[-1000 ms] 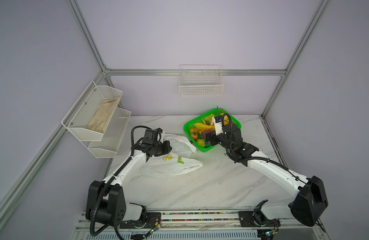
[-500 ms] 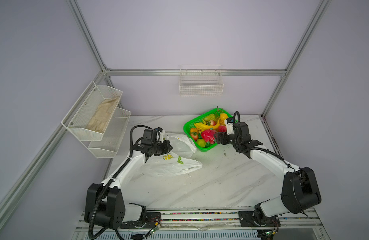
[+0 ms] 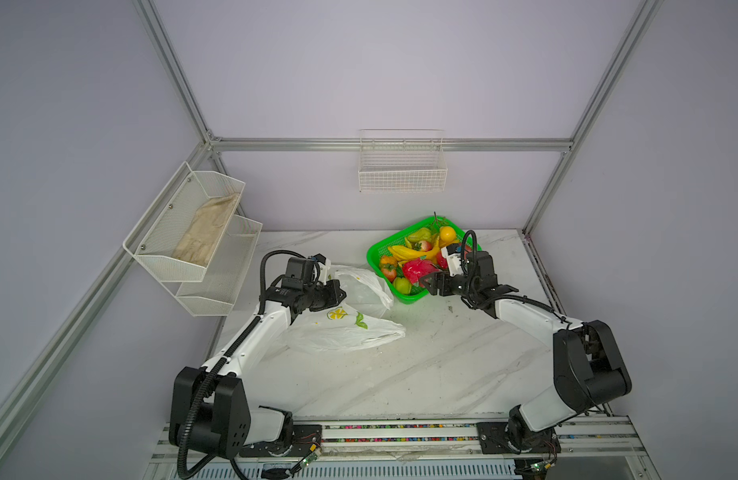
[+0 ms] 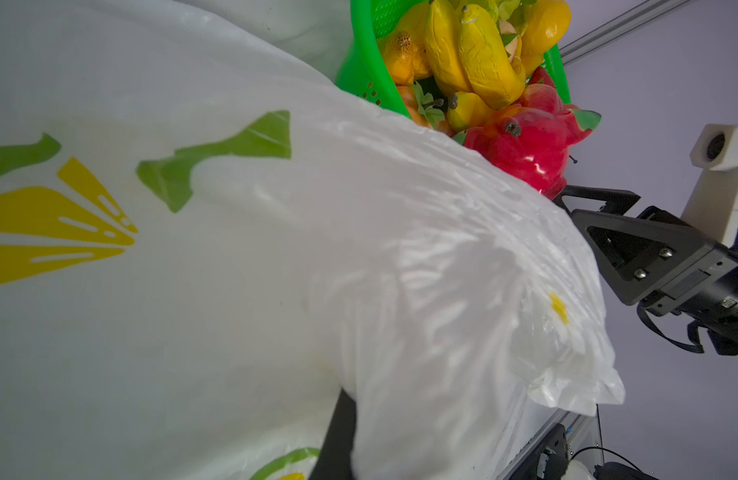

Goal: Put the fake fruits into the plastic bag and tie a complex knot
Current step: 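Lower the right gripper onto the red dragon fruit and close on it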

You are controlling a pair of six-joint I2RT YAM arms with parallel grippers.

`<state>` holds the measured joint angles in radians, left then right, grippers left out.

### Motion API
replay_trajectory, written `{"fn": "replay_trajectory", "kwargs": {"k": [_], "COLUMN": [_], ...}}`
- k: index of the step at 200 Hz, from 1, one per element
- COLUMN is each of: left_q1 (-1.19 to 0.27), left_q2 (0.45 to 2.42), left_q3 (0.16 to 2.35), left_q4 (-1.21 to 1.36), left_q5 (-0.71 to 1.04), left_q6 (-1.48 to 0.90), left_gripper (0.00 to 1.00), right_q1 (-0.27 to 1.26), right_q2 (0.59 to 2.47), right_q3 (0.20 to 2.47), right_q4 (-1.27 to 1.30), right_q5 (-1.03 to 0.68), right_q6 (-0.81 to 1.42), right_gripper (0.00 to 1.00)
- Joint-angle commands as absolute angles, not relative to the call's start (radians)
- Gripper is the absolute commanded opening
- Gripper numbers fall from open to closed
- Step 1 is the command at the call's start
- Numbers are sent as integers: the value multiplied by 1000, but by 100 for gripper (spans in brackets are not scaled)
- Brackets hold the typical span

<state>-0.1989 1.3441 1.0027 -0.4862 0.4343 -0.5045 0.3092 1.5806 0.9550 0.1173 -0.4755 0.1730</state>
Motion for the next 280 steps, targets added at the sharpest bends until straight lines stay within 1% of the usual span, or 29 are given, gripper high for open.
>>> {"fn": "replay_trajectory", "kwargs": {"k": [1,22,38,108,132,195,218,260,280], "left_q1": [-189,-186,-184,-179,-178,-175,-173,-170,-169], "left_q2": [1314,1314,1315,1308,1305,1313,1313,1313,1313], "left_q3": [1031,1031,1029,1025,1023,1023,1023,1022,1023], "left_q4": [-450,-447,-446,-441,-440,-439,-439,-439,-438], "left_q5": [464,471,474,476,475,482,483,485,488], "left_q6": [-492,-494,-496,-492,-492,-486,-485,-485,-485], "left_gripper": [0,0,0,0,0,0,0,0,0], "right_q1": [310,309,310,310,310,310,310,309,309], "right_q2": [1602,1625,1628,1600,1587,1582,1579,1570,1570], "right_q3": [967,975,977,979,967,969,966,969,970], "right_q4": [153,141,133,93,96,110,122,124,123], "right_q5": [-510,-513,-516,-512,-516,-561,-583,-610,-611], "right_q6": [168,155,146,127,127,126,134,135,134], "right_gripper": [77,74,70,42,36,26,20,16,17]}}
